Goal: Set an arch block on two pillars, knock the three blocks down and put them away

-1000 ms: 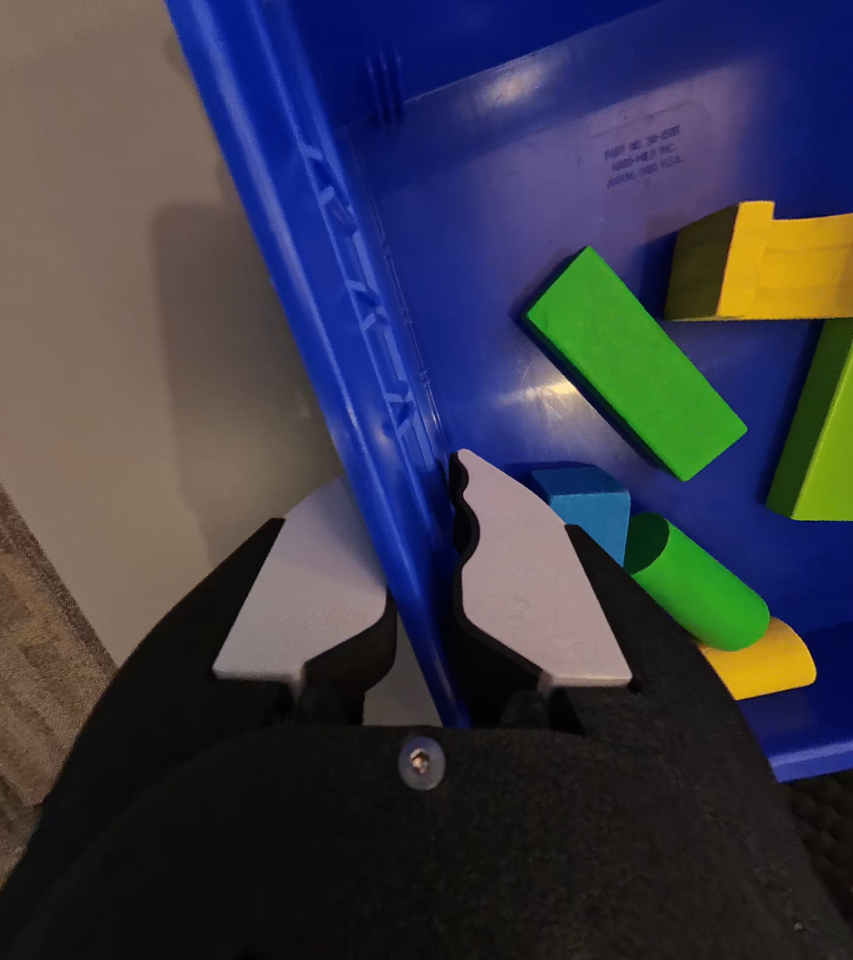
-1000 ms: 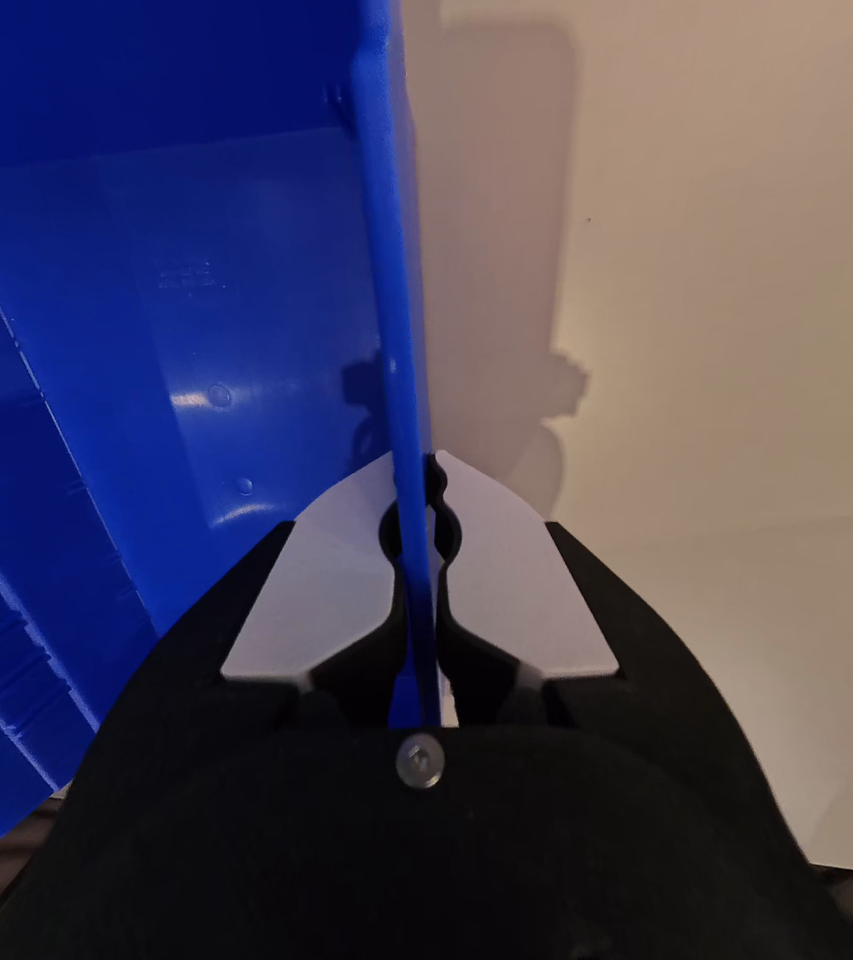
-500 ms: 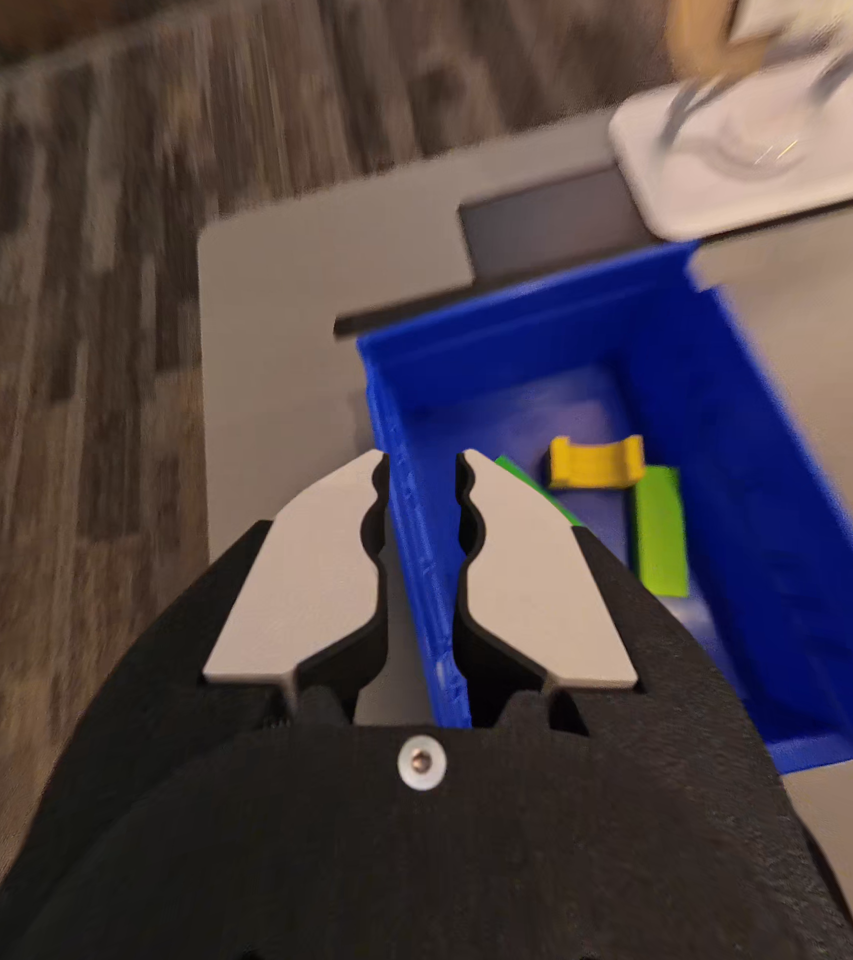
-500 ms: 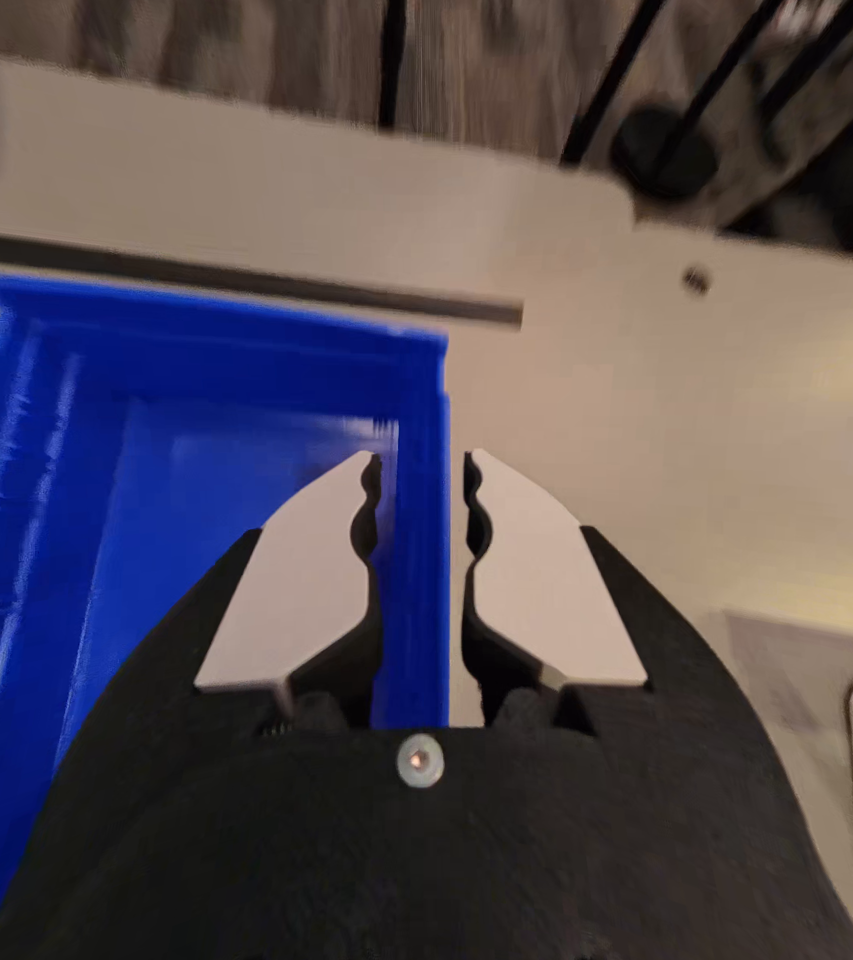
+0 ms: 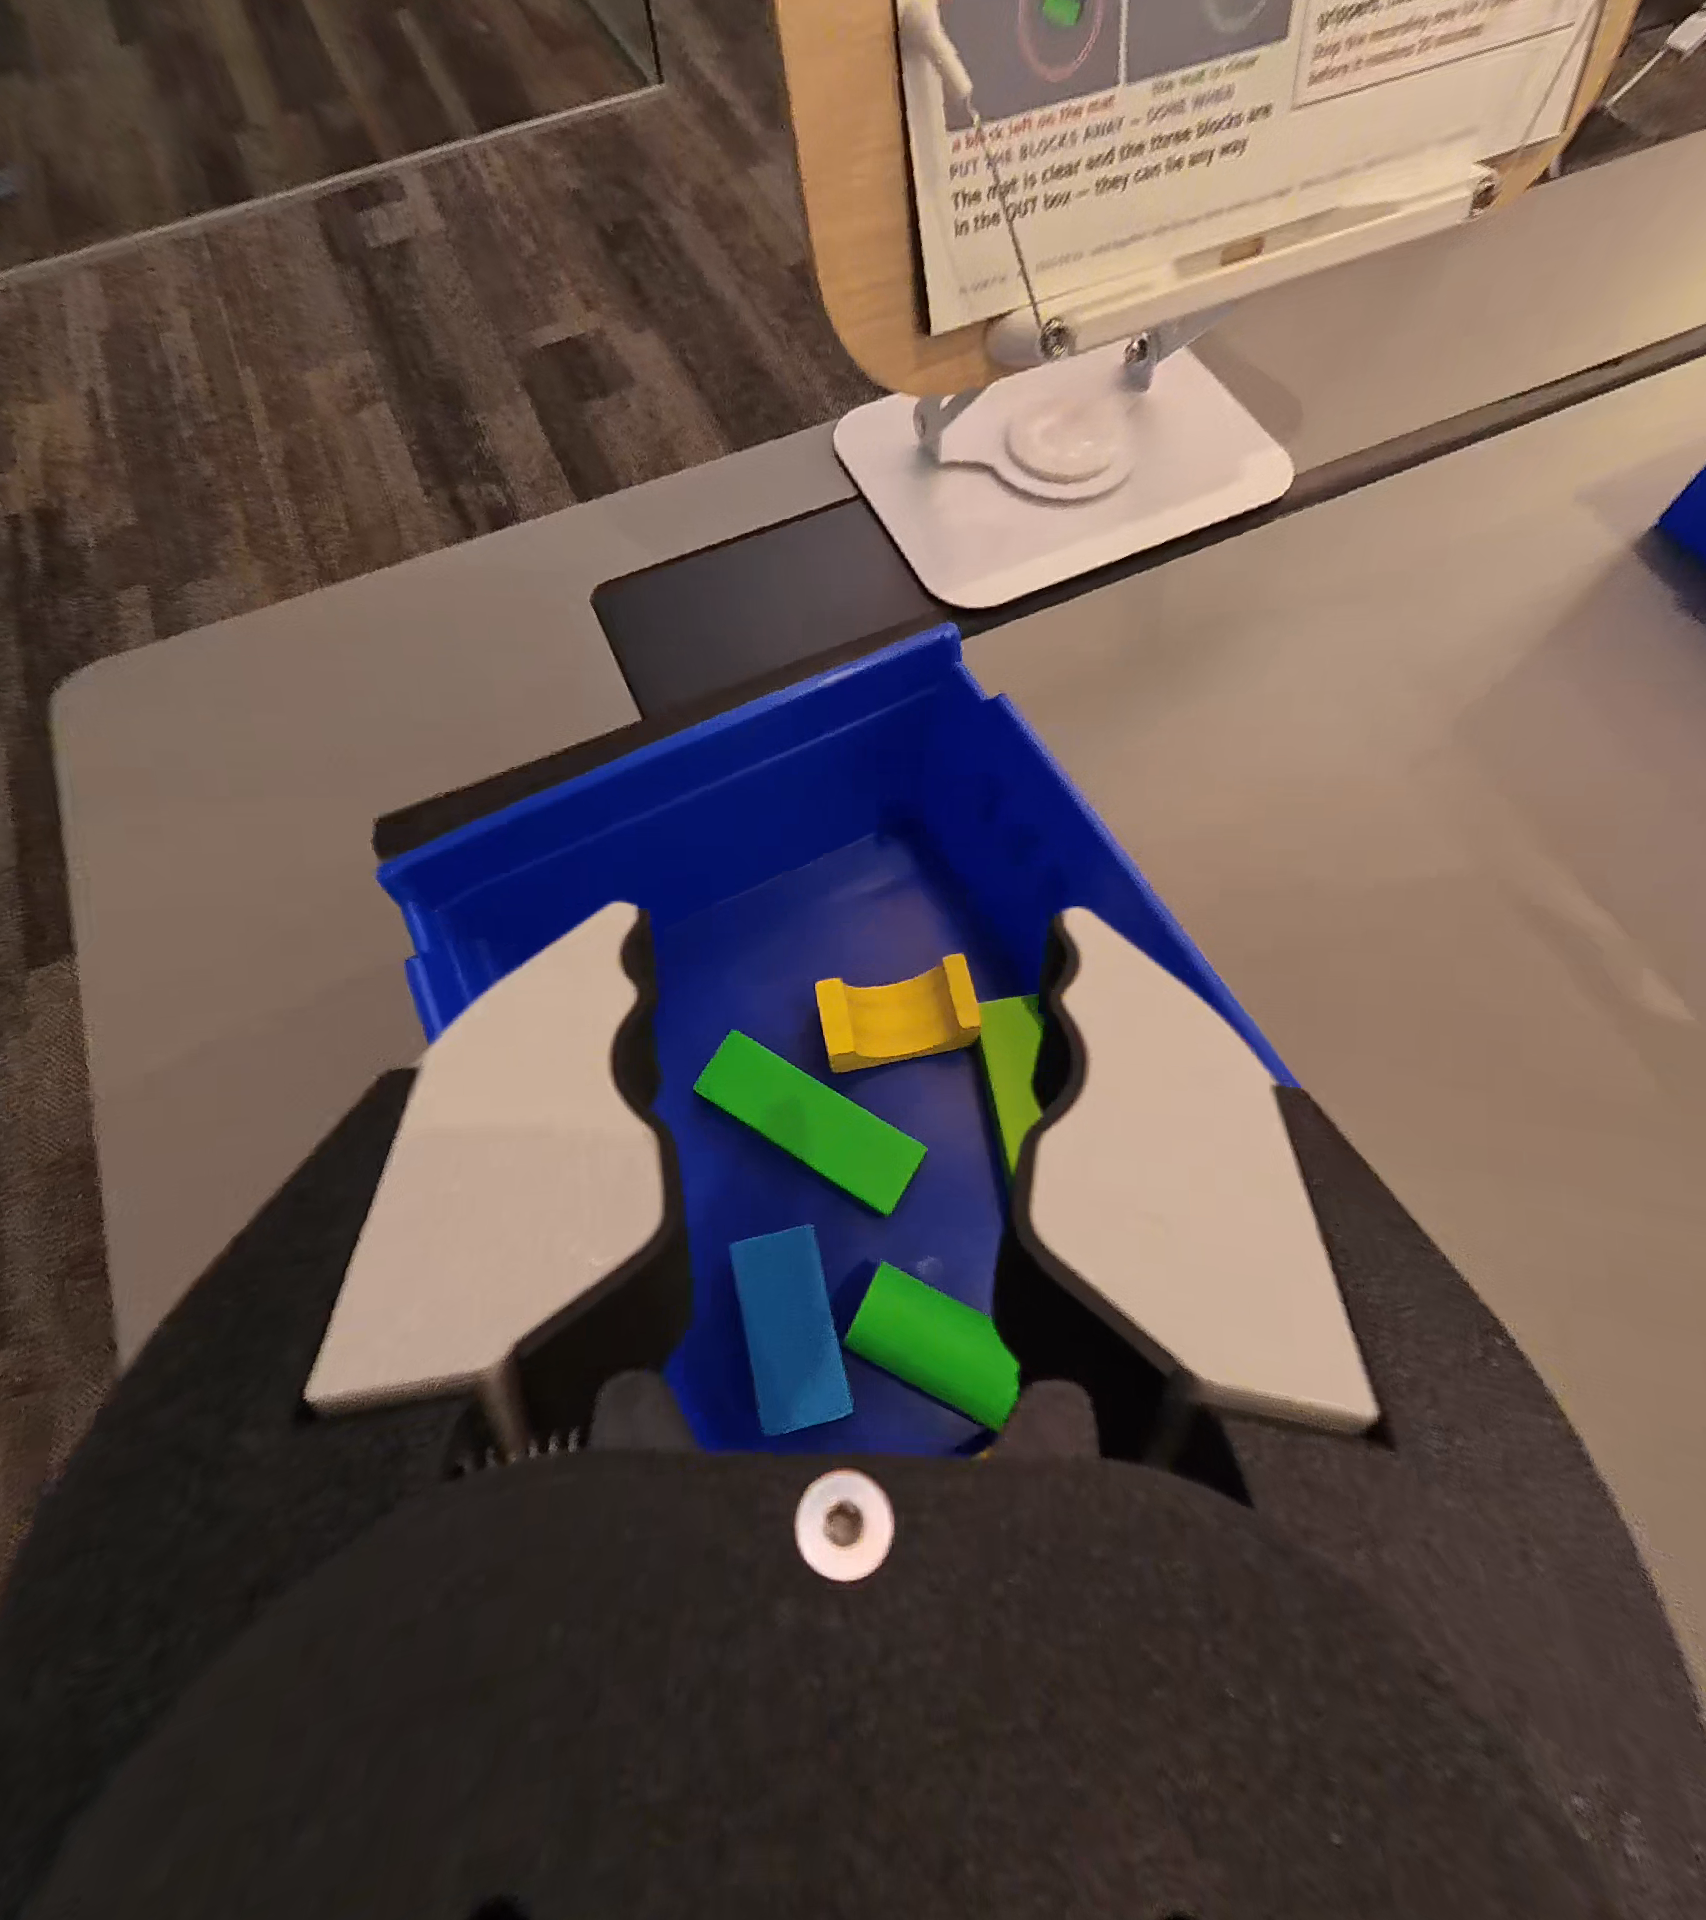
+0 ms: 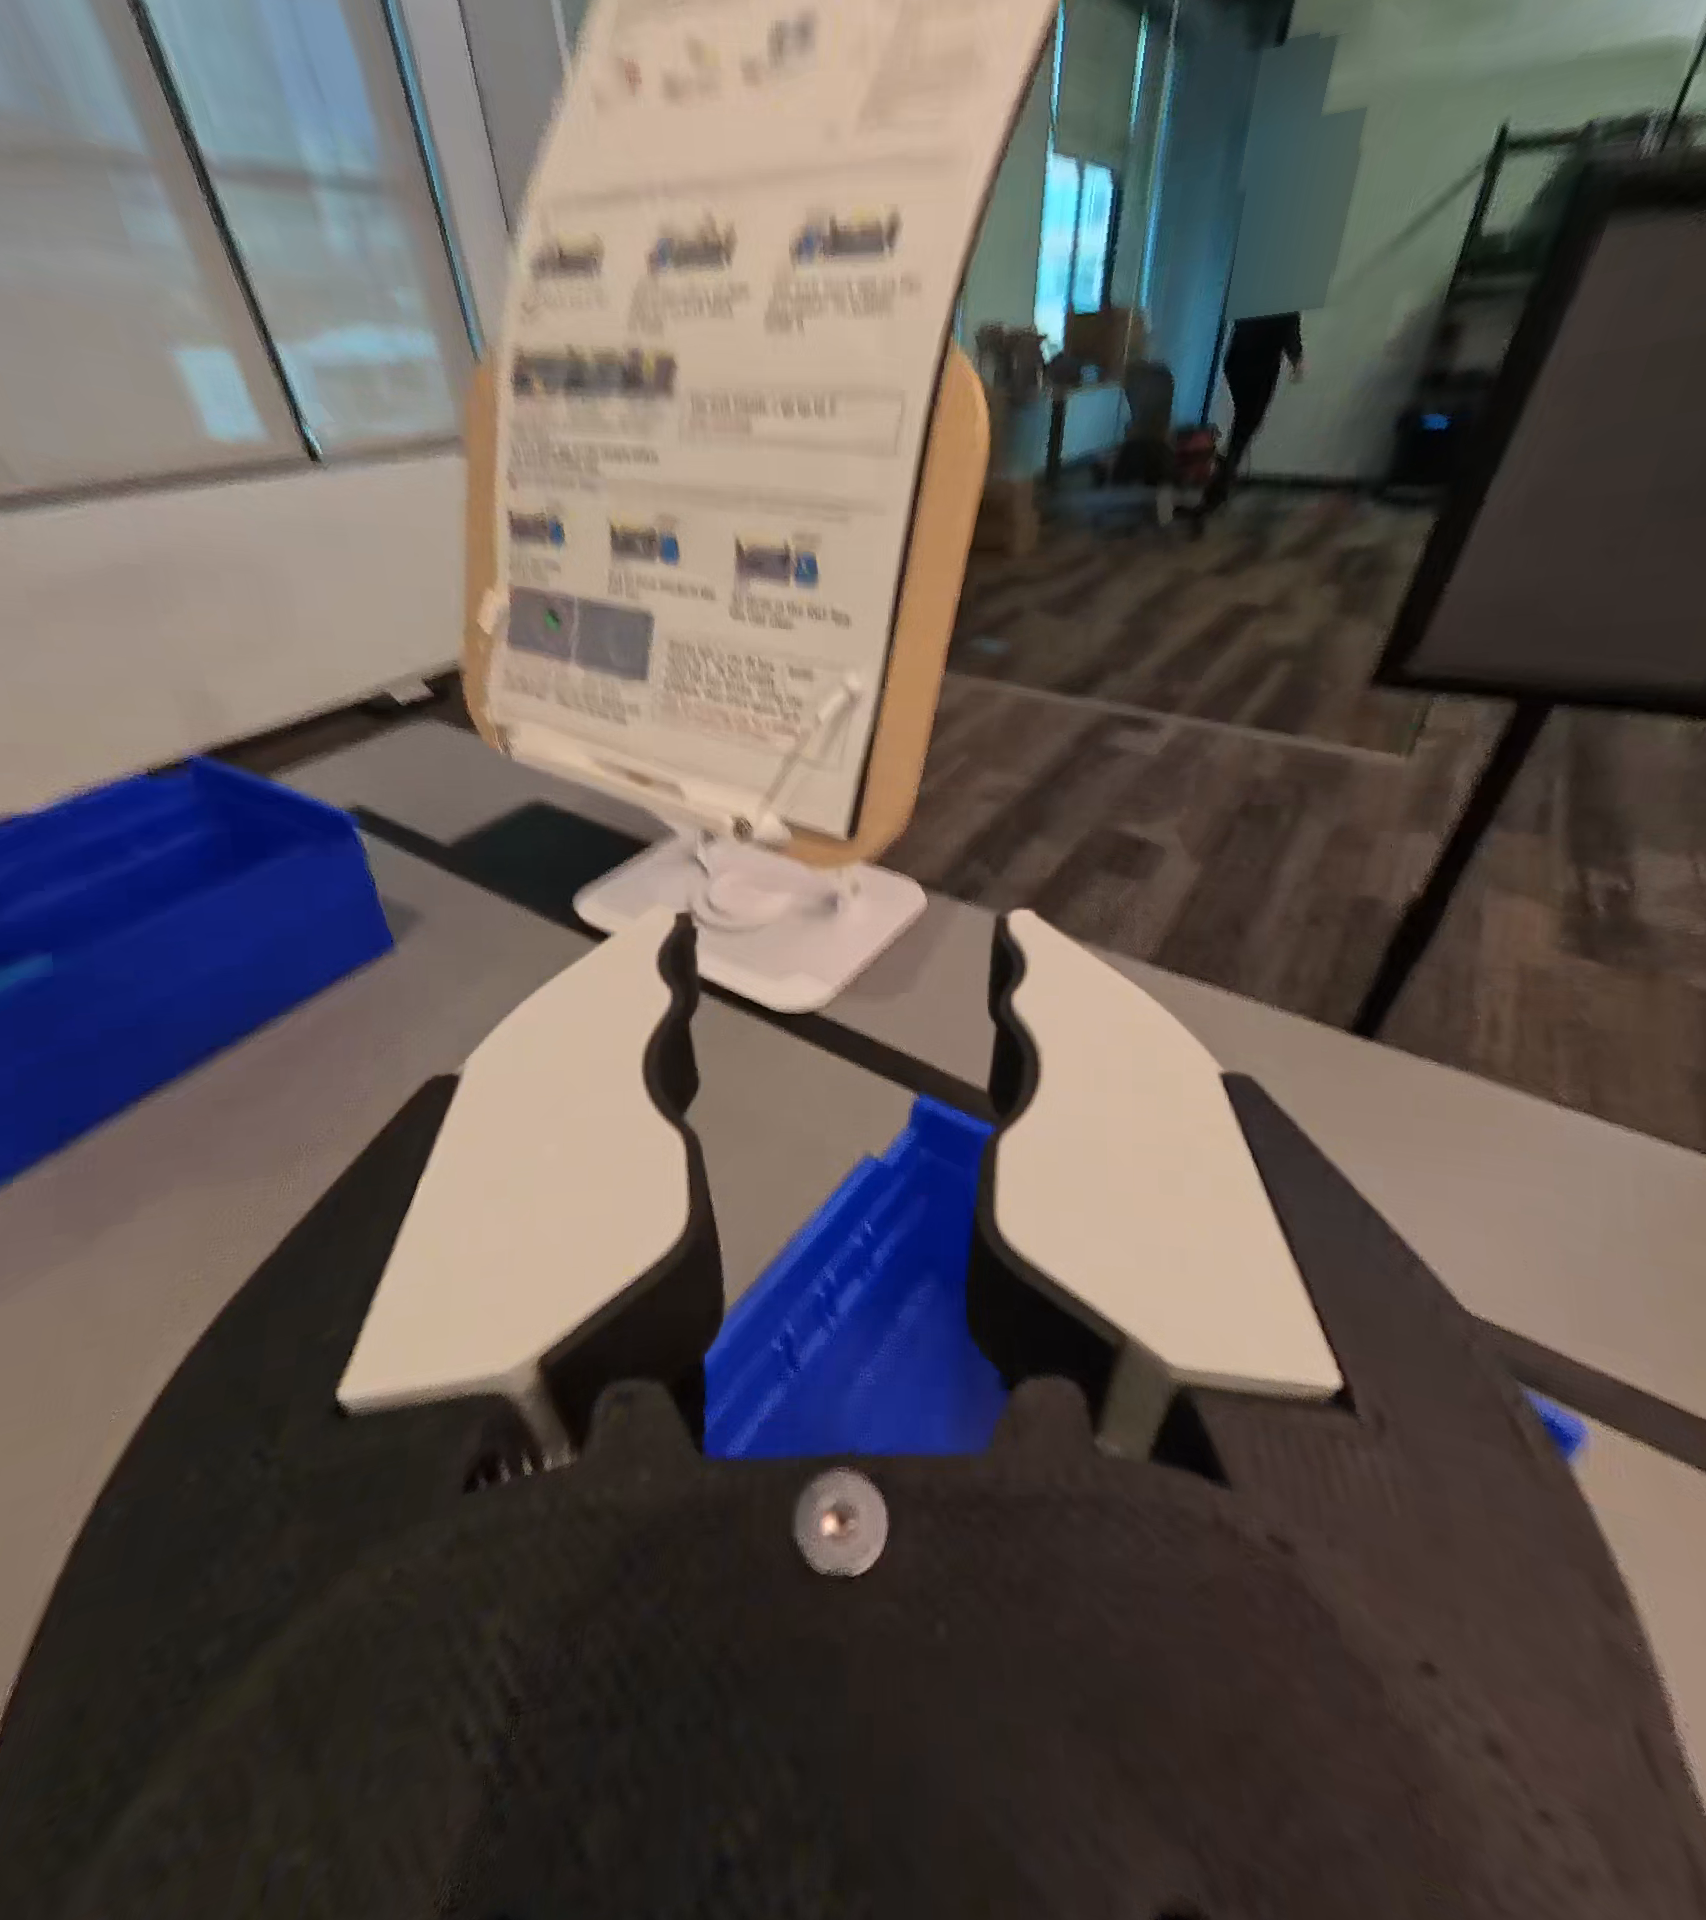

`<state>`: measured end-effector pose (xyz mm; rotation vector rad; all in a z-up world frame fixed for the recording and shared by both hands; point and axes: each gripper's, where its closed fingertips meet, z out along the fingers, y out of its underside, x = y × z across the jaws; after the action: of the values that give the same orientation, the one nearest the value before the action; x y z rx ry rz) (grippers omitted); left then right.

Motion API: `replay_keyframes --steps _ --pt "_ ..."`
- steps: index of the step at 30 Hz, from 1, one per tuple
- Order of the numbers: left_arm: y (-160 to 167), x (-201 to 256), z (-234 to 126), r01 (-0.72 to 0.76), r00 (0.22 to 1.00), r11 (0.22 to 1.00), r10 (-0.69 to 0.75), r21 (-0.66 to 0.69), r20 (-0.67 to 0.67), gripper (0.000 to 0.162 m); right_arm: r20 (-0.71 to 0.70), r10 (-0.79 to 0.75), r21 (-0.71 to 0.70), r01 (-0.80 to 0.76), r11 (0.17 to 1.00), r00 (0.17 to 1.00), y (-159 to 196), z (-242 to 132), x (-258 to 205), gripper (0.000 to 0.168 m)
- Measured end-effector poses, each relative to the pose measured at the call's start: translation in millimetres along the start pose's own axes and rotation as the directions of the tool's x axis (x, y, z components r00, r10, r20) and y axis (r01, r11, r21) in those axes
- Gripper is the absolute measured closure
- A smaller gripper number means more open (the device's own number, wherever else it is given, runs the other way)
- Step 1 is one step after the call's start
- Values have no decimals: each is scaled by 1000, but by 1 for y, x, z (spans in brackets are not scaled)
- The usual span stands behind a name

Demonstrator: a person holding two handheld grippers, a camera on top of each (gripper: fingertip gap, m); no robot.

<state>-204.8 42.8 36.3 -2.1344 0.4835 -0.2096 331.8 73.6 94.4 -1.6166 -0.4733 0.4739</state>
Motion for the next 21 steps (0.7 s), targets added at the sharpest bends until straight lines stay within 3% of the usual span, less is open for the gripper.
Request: replay_keyframes --steps 2,5,7,11,14,21 --pt "12 8 15 57 997 996 -61 -75 -42 109 -59 -37 -82 32 996 998 16 6 9 113" --pt "56 12 42 176 983 920 -181 -350 18 113 -79 -71 -149 58 987 994 29 13 12 113" --pt "83 10 59 193 981 856 -170 -480 91 109 -78 -83 -177 68 982 993 35 16 12 113" --pt "114 -2 77 177 975 774 -56 -608 213 106 -94 -97 -257 70 964 991 51 19 17 113" --pt "132 2 83 214 974 714 -100 -667 206 101 -107 -115 -302 78 950 988 60 21 21 113" --pt "151 -6 90 273 958 662 -121 -698 260 101 -108 -184 -395 128 910 977 76 28 21 112"
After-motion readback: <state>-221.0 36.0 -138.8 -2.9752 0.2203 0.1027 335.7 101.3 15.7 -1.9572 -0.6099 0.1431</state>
